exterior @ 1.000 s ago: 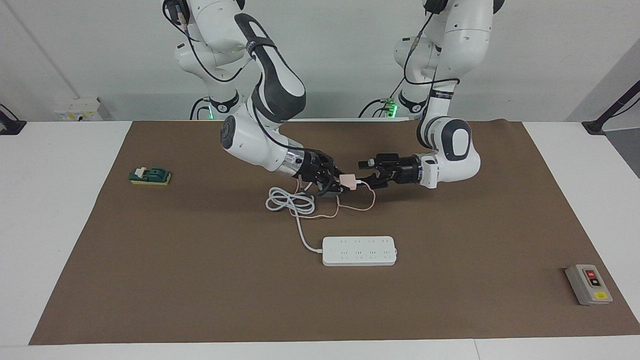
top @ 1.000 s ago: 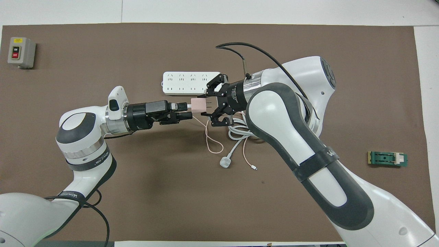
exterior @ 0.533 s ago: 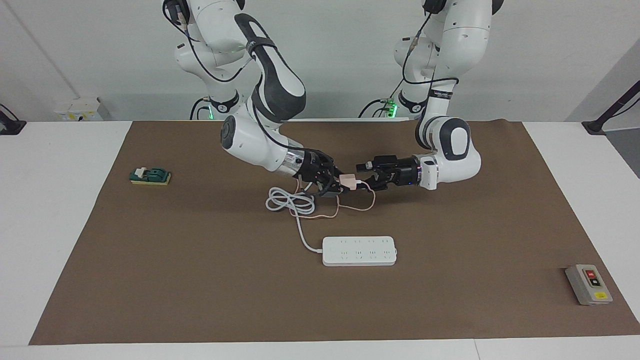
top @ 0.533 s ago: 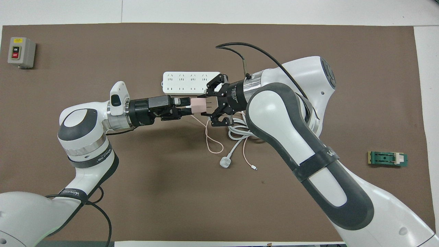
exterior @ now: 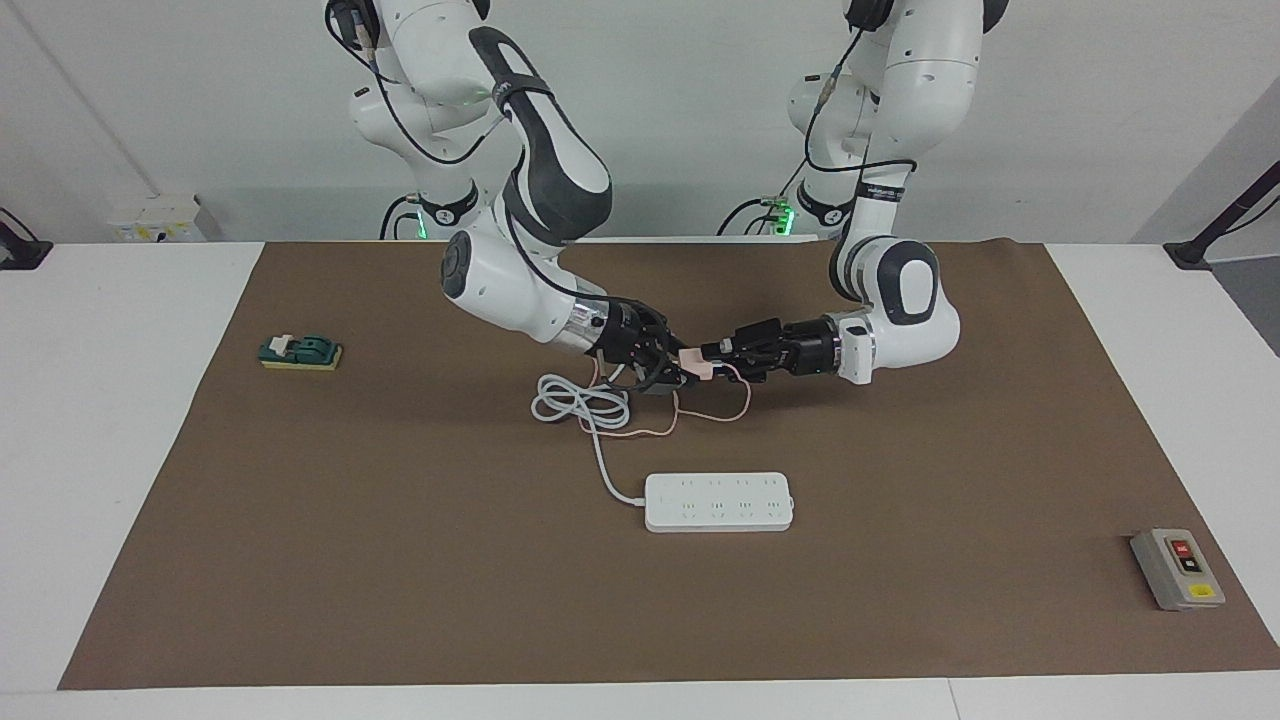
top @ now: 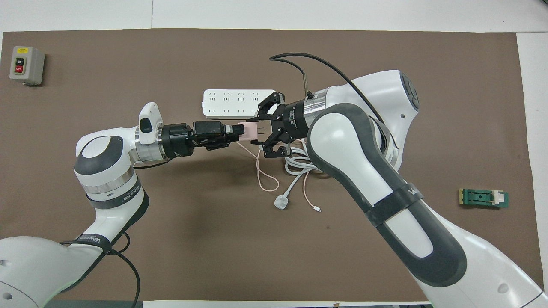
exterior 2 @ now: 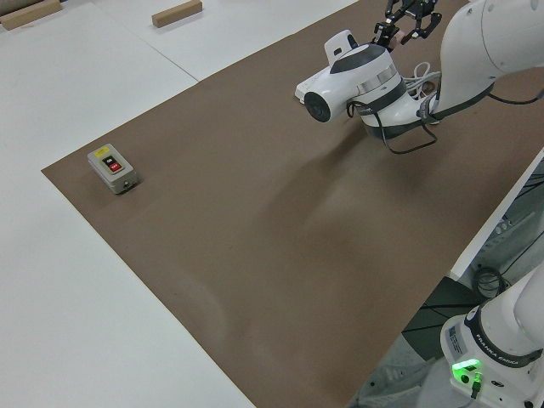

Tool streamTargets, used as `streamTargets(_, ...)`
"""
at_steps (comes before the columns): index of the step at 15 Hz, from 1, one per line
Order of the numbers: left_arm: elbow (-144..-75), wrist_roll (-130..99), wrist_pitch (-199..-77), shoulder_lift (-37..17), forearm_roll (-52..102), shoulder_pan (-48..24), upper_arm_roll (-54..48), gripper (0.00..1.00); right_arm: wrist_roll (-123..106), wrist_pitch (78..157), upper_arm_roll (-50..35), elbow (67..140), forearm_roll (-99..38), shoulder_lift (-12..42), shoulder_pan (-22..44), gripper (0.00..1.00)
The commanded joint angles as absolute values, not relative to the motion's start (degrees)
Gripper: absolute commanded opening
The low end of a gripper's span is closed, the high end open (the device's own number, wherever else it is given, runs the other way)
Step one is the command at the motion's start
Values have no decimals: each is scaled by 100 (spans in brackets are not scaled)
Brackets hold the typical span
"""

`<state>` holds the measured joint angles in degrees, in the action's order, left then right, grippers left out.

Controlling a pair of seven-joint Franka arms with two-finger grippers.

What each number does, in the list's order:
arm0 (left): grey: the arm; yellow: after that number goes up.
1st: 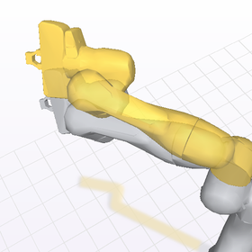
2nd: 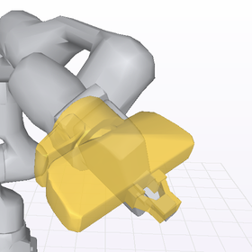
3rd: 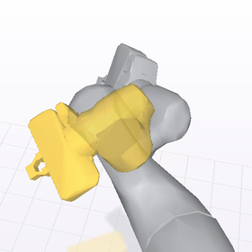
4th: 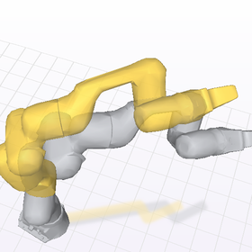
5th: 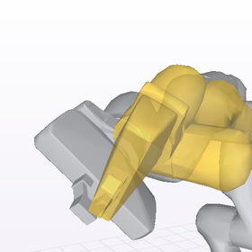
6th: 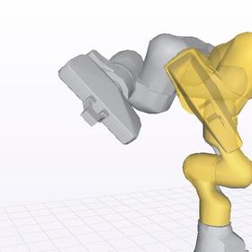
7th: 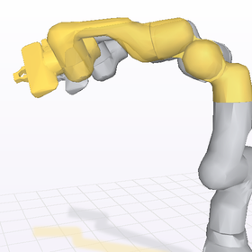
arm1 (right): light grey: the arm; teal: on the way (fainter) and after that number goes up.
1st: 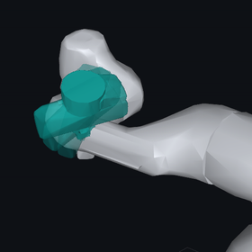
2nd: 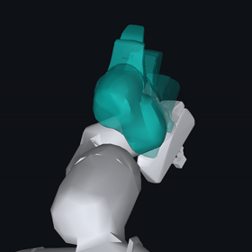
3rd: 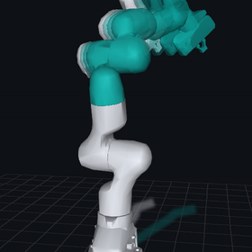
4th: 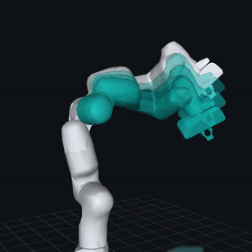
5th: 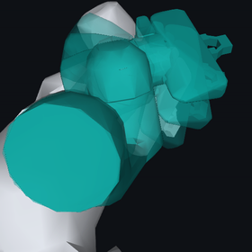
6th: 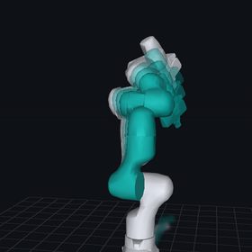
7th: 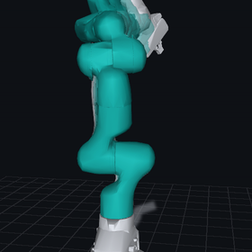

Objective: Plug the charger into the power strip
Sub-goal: 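Open the right gripper and withdraw it while the left gripper carries the plug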

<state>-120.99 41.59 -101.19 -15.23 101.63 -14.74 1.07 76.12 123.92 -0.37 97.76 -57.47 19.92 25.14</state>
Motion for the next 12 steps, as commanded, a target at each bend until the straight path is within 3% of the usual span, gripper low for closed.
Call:
streamTargets(1,-12032,4078,-10160,-1573,10160,-1521,141,47,7655,12480,-35,9844,-5880,1951,2531,0)
streamTargets(3,-12041,4087,-10116,-1565,10160,-1512,141,11,7681,12489,-35,9844,-5880,1951,2540,0)
streamTargets(4,-12050,4096,-10108,-1564,10160,-1520,141,0,7682,12489,-35,9844,-5880,1951,2540,0)
streamTargets(9,-12067,4096,-10099,-1556,10160,-1529,132,0,7899,12515,-26,9844,-5880,1960,2531,0)
streamTargets(10,-12067,4096,-10090,-1556,10160,-1529,132,0,8145,12611,-26,9835,-5845,1969,2540,94)
streamTargets(12,-12076,4096,-10099,-1556,10160,-1529,141,0,8209,12761,-26,9826,-5845,1986,2601,100)
